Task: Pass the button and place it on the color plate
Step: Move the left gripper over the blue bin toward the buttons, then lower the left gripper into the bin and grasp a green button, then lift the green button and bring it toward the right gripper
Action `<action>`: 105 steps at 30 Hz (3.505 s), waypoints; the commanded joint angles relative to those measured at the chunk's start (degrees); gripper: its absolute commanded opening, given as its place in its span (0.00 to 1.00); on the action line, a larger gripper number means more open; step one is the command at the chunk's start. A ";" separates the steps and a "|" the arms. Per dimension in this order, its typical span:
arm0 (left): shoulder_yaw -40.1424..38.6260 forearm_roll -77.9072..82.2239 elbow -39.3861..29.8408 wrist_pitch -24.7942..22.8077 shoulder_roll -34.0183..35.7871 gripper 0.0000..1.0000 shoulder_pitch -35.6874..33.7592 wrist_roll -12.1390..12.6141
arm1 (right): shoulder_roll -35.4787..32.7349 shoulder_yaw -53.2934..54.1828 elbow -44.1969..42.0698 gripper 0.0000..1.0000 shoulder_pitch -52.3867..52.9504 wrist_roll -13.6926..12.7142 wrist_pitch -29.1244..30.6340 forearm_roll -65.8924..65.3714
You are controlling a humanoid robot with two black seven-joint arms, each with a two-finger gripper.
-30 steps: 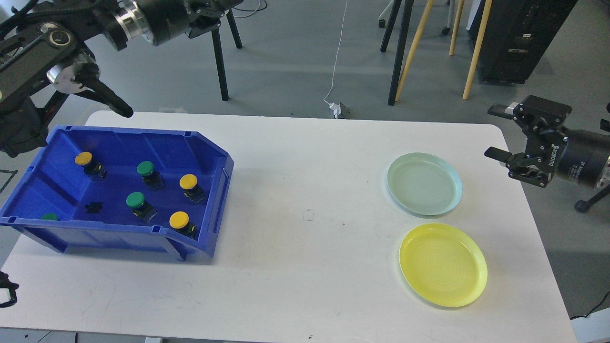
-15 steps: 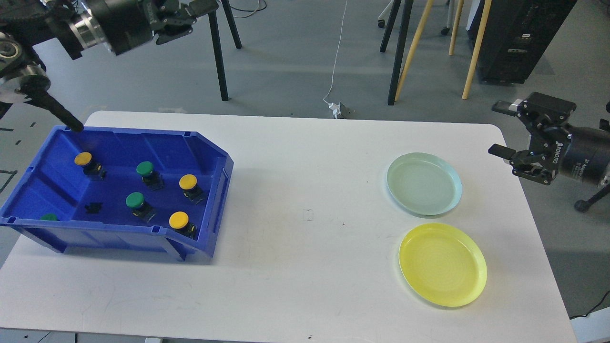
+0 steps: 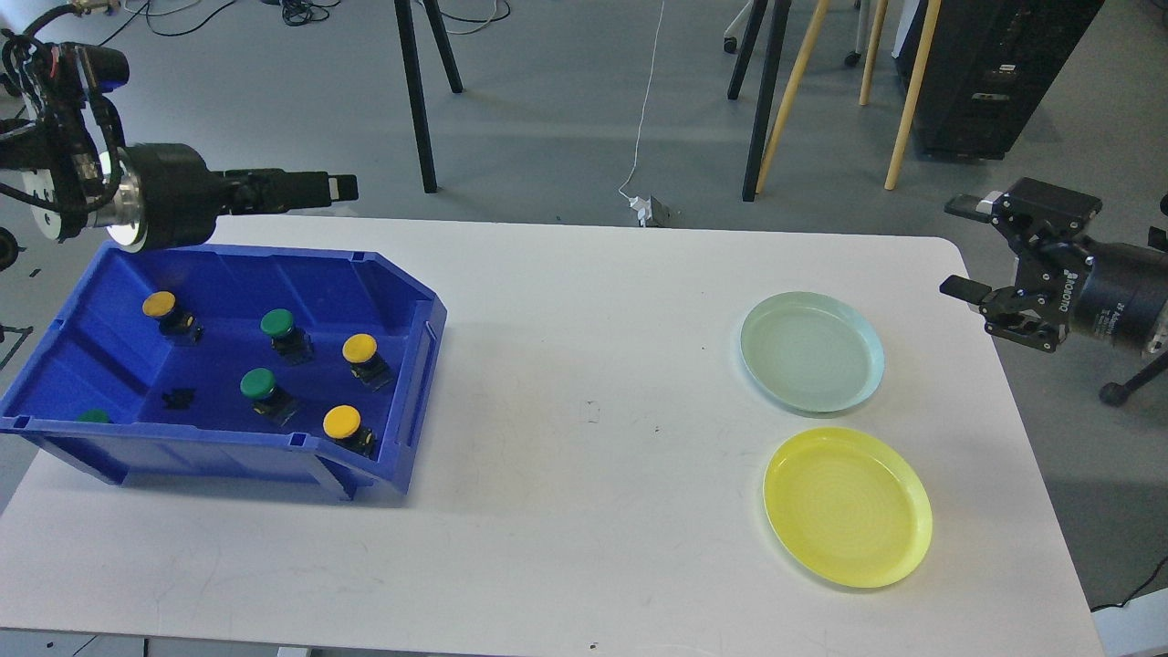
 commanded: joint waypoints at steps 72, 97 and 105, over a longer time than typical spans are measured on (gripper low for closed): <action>5.99 16.64 20.16 4.81 -11.36 0.24 13.59 -1.13 | 7.67 -0.87 -4.18 0.96 -0.19 -0.31 -0.58 -3.40; -19.50 -1.54 -2.34 0.01 4.04 0.24 -0.02 -0.26 | 22.07 7.47 -8.05 0.95 0.42 0.22 -3.91 -2.08; -18.97 -5.94 2.83 0.01 -9.13 0.24 -6.80 1.94 | 31.73 11.87 -11.99 0.96 0.69 -0.83 -6.11 6.62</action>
